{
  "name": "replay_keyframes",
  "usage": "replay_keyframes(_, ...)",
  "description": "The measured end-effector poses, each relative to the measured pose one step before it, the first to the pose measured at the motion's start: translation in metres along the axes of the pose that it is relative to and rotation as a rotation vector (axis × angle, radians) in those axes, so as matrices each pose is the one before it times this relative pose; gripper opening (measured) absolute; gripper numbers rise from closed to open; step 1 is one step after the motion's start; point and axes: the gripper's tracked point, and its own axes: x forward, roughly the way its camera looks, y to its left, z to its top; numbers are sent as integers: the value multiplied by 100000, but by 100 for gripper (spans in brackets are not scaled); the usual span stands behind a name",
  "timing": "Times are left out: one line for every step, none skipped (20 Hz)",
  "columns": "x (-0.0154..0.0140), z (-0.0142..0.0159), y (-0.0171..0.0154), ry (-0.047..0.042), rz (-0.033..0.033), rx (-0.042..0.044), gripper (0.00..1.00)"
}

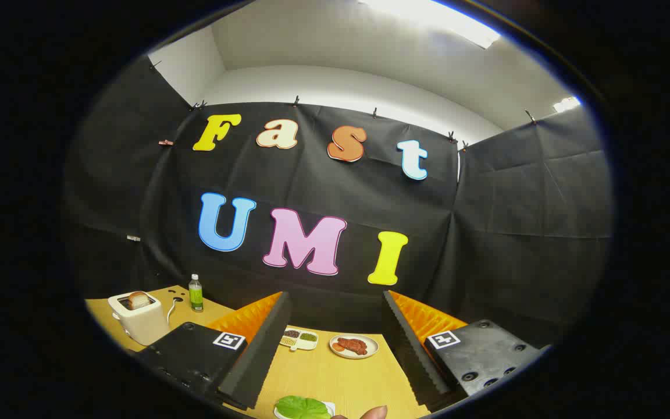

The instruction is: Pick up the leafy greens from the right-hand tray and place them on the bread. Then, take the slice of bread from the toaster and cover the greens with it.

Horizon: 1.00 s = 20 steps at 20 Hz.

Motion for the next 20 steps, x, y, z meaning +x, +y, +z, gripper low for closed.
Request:
replay_keyframes(173, -131, -79, 592, -478, -996, 97)
replay_keyframes(280, -419, -148, 1401, -892, -1710, 97)
replay_keyframes(77, -471, -215, 1984, -1069, -1995, 97)
replay_keyframes(60, -509, -21, 1828, -698, -1842, 97)
replay_keyframes(110, -374, -96, 1511, -878, -1523, 97)
replay_keyframes(137, -259, -47, 1293, -721, -1194, 97)
replay_keyframes(84, -250, 91, 965, -299, -484, 97)
replay_keyframes(103, -203, 125, 772, 188, 18, 97)
replay_keyframes(164, -138, 47, 533, 129, 450, 97)
replay_keyframes(26, -64, -2, 408, 30, 756, 98)
replay_keyframes(67, -4, -54, 250, 140, 967, 97)
replay_keyframes(30, 18, -83, 92, -53, 839, 97)
replay_keyframes(85, 13, -184, -86, -178, 543, 97)
replay_keyframes(93, 4, -185, -90, -230, 449, 97)
replay_keyframes(18, 43, 48, -231, 659, 898, 97)
replay_keyframes(-45, 60, 262, -263, 1441, 1333, 97)
replay_keyframes(-68, 16, 203, -208, 1356, 1272, 97)
replay_keyframes(-89, -30, -13, 3, 607, 815, 97)
replay_keyframes(9, -81, -174, 103, 174, 243, 97)
replay_keyframes(-4, -113, -118, 327, 89, -179, 97)
